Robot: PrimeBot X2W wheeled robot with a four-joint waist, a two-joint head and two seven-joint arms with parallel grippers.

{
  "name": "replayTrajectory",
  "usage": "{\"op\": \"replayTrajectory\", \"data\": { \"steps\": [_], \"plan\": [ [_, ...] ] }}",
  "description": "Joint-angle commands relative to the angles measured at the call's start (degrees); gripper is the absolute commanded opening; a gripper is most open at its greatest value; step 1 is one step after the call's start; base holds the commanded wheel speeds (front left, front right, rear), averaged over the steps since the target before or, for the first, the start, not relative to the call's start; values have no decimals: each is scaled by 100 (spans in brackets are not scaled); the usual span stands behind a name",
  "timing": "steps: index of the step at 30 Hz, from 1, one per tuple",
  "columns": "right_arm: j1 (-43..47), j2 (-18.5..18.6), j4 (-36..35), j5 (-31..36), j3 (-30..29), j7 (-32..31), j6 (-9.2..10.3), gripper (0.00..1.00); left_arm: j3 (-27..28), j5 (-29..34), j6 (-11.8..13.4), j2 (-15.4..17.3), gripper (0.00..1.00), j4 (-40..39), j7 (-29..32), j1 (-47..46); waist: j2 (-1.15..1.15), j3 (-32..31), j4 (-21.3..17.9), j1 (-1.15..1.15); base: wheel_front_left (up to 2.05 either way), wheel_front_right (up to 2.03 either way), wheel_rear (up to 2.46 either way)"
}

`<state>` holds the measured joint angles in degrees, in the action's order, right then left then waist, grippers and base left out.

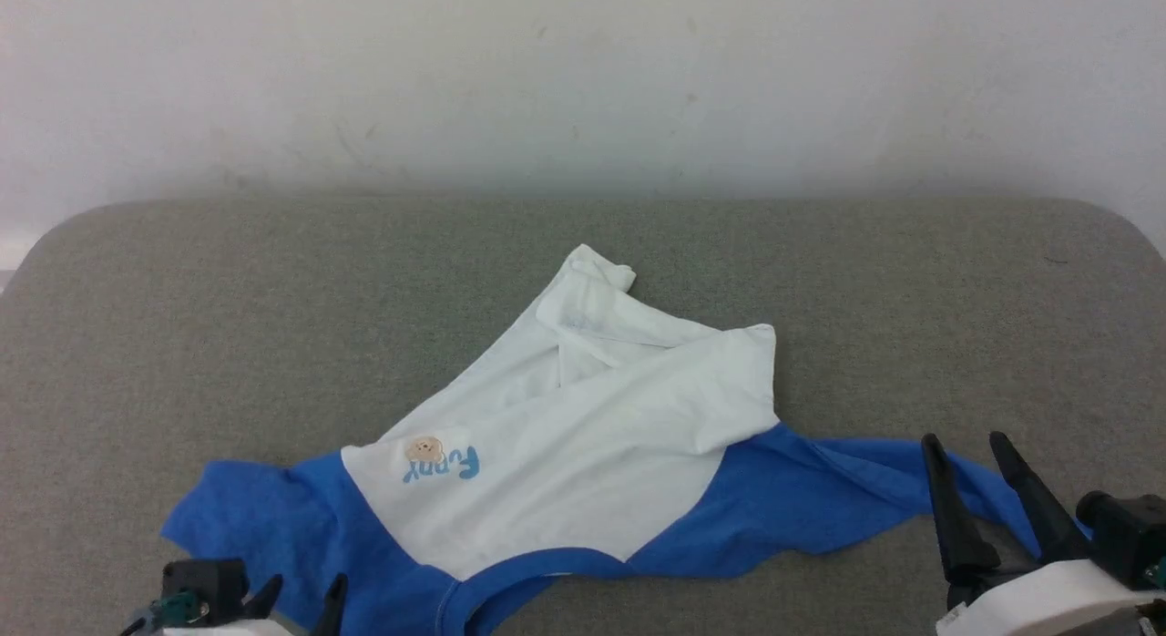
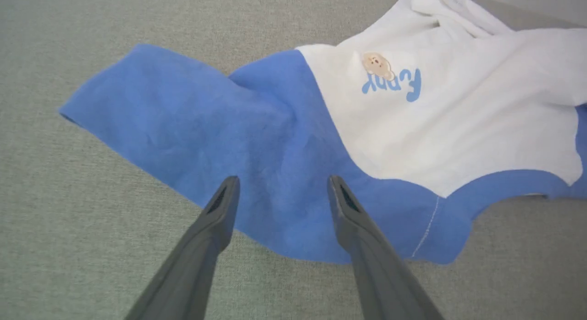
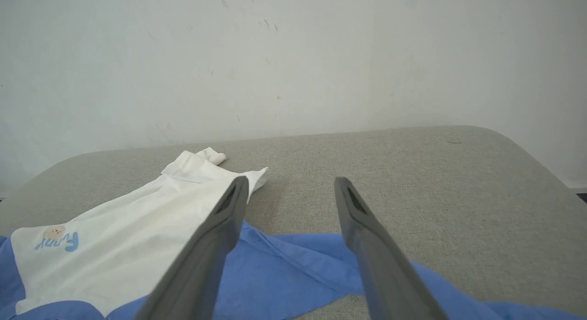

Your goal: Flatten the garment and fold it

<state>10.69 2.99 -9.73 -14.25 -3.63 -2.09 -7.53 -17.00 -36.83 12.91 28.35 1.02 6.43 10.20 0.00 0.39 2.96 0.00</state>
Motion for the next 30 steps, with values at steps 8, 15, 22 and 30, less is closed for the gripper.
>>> {"op": "replayTrajectory", "data": {
  "steps": [8,15,22,30],
  "plan": [
    [19,-12,-29,-34,10,-22,4,100,-667,85,-864,1064,100,-764,1761,-486,0,111,22,0,0,0,0],
    [-94,-12,6,-51,66,-14,4,100,-1035,-137,-1329,1094,100,-338,2496,-903,0,291,-118,0,0,0,0],
    [-200,-12,32,-54,58,-22,4,100,-1351,21,-1580,1141,100,413,2829,-1210,0,478,-258,0,0,0,0],
    [-288,-12,33,-60,5,-39,4,100,-1595,384,-1507,1096,100,1027,2890,-1391,0,601,-291,0,0,0,0]
  ]
}}
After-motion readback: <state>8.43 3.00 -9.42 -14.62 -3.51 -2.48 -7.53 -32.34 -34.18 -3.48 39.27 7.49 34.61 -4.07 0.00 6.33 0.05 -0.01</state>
